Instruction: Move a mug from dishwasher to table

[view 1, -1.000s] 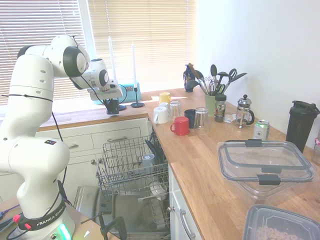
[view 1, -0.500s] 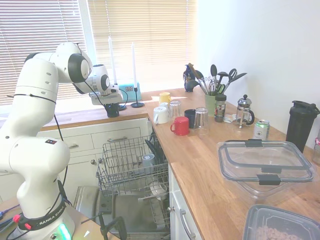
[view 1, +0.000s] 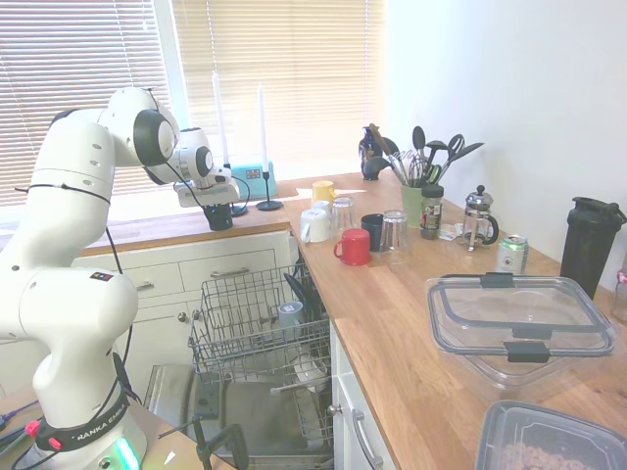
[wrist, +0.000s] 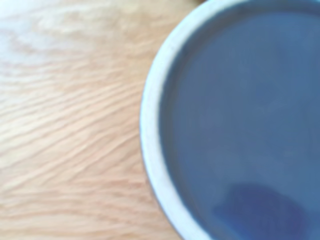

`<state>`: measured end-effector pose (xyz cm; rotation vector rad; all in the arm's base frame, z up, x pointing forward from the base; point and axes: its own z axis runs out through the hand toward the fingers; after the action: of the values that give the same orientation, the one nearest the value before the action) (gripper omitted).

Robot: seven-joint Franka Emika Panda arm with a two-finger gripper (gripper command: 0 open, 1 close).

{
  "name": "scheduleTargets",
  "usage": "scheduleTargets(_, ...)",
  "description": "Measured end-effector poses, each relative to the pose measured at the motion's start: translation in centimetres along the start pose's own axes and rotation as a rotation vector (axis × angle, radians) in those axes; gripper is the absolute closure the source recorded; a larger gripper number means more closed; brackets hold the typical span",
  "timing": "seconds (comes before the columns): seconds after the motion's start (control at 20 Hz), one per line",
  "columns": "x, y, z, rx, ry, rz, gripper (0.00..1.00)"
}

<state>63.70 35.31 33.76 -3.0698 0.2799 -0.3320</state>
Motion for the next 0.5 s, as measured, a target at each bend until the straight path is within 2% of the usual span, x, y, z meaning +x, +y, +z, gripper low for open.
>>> scheduleTargets(0.5, -0.17, -0.20, -0.11, -0.001, -0.009, 0.001, 0.00)
